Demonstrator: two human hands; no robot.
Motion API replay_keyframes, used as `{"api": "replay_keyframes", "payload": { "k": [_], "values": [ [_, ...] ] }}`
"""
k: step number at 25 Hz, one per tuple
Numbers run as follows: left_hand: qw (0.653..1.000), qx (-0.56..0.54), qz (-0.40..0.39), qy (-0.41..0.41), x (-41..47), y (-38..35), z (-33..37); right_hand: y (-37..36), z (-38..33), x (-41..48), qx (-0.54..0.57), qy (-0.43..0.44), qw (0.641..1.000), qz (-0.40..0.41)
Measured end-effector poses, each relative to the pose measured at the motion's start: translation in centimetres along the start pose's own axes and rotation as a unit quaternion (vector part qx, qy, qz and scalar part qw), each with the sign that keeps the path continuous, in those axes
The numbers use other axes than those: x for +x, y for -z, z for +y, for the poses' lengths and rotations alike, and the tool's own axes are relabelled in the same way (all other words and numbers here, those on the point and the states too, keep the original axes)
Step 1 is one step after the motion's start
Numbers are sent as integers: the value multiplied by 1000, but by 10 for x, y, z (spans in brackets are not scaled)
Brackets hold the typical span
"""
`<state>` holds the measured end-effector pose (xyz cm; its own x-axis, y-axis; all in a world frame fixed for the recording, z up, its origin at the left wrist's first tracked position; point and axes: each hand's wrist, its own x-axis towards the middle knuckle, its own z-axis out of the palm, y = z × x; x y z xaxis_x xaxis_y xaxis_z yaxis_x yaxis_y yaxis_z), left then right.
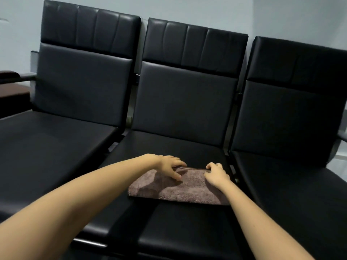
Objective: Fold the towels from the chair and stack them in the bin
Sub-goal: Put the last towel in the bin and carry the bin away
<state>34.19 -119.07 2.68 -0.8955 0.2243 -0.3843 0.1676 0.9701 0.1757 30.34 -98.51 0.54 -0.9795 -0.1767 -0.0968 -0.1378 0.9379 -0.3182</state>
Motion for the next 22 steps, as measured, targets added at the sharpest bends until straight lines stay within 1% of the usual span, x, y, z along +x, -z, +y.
{"api": "replay_keyframes", "payload": {
  "k": [1, 2, 3, 6, 8, 9, 11, 12, 13, 15, 17, 18, 19, 20, 22],
  "values": [
    [999, 34, -28, -15, 2, -7, 5, -4, 0, -2, 1, -3, 1000, -2],
    [997, 58, -46, -13, 5, -17, 6, -7, 0, -4, 4, -4, 1000, -4],
    [997, 56, -46, 4, 6, -26, 8, -10, 1, -6, 4, -3, 1000, -4],
    [994, 41, 14, 102, 12, -37, 14, -13, 1, -11, -10, 6, 1000, 25],
    [982, 30, 49, 179, 15, -32, 23, -12, -1, -14, -14, 15, 997, 69],
    [977, 18, 58, 203, 12, -27, 29, -11, -3, -15, -6, 15, 996, 90],
    [974, -23, 78, 213, 5, -17, 35, -12, -9, -20, 43, -12, 993, 109],
    [974, -41, 74, 209, 0, -11, 36, -14, -11, -20, 87, -46, 989, 108],
    [972, -75, 64, 213, -2, -7, 32, -17, -13, -20, 134, -88, 982, 100],
    [955, -172, 38, 238, -5, -3, 21, -20, -15, -21, 240, -154, 957, 54],
    [936, -230, 15, 266, -10, -4, 14, -18, -15, -22, 371, -183, 910, -11],
    [928, -250, 12, 275, -9, -5, 11, -15, -16, -22, 404, -198, 891, -52],
    [922, -273, 10, 273, -10, -6, 10, -12, -16, -23, 420, -211, 878, -93],
    [915, -298, 15, 270, -10, -6, 9, -10, -16, -24, 422, -216, 872, -120],
    [899, -354, 14, 257, -11, -6, 10, -10, -16, -26, 417, -227, 868, -144]
  ]
}}
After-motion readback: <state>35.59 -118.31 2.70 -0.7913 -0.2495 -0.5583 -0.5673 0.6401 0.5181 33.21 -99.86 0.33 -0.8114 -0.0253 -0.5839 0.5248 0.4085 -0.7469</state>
